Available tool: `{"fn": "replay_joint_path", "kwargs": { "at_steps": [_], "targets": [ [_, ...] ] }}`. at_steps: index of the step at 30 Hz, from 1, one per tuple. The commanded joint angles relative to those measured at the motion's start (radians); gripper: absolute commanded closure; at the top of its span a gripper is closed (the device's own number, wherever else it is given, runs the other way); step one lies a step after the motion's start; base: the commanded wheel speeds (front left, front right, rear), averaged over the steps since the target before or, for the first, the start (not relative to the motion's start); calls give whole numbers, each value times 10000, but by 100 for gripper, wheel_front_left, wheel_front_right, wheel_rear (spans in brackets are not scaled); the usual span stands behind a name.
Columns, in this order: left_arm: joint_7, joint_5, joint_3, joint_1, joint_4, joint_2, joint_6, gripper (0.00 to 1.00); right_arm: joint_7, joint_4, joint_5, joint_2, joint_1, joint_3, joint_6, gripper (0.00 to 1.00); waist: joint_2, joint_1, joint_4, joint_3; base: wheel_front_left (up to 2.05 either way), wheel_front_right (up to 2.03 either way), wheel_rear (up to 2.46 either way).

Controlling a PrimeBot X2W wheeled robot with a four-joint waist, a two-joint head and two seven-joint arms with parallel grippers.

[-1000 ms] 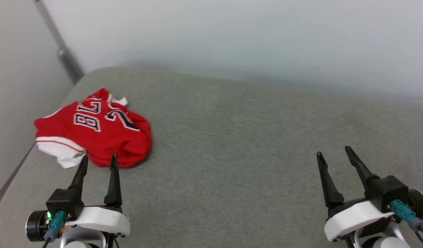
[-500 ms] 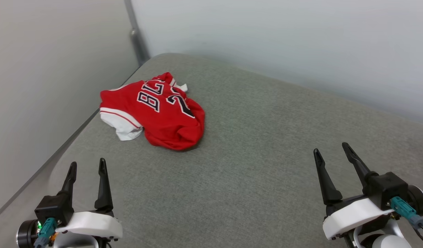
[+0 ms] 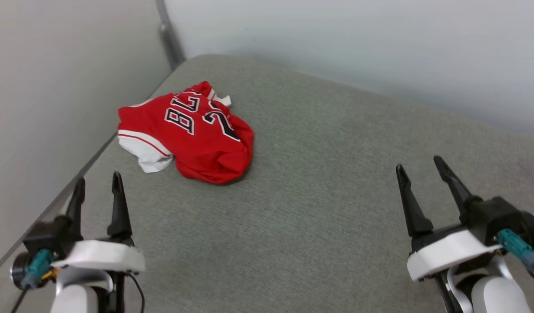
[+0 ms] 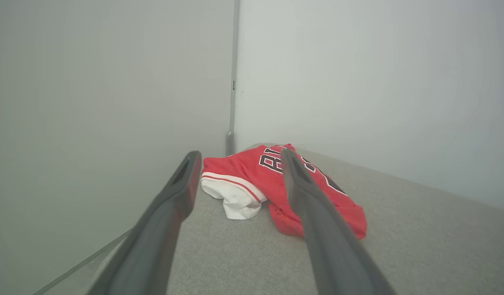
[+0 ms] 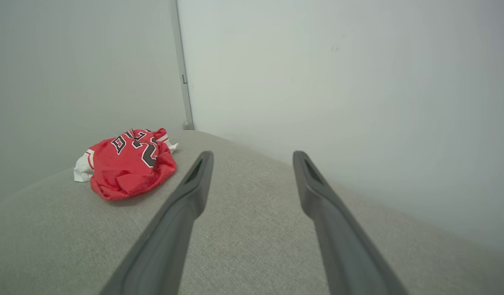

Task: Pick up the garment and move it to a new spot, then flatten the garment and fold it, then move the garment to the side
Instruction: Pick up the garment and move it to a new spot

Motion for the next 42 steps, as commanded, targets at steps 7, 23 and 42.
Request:
{"fn": "replay_joint_path", "kwargs": {
  "at_steps": [7,23,42],
  "targets": [
    [298,-613,223,-2378,1469,1039,-122,0,231,-475,-241,4,-824,-85,-3,0,0,0,-1591,1747,0,0,0],
    [5211,-3184,-1053,-6147,4762,4548,-151,0,-149,-537,102,8,-1983,-330,-3,0,0,0,-3433,4471,0,0,0],
    [7798,-4711,-1756,-6256,6540,5692,-100,100,-671,186,473,8,-2365,-269,-3,0,0,0,-3675,4667,0,0,0]
  ]
}}
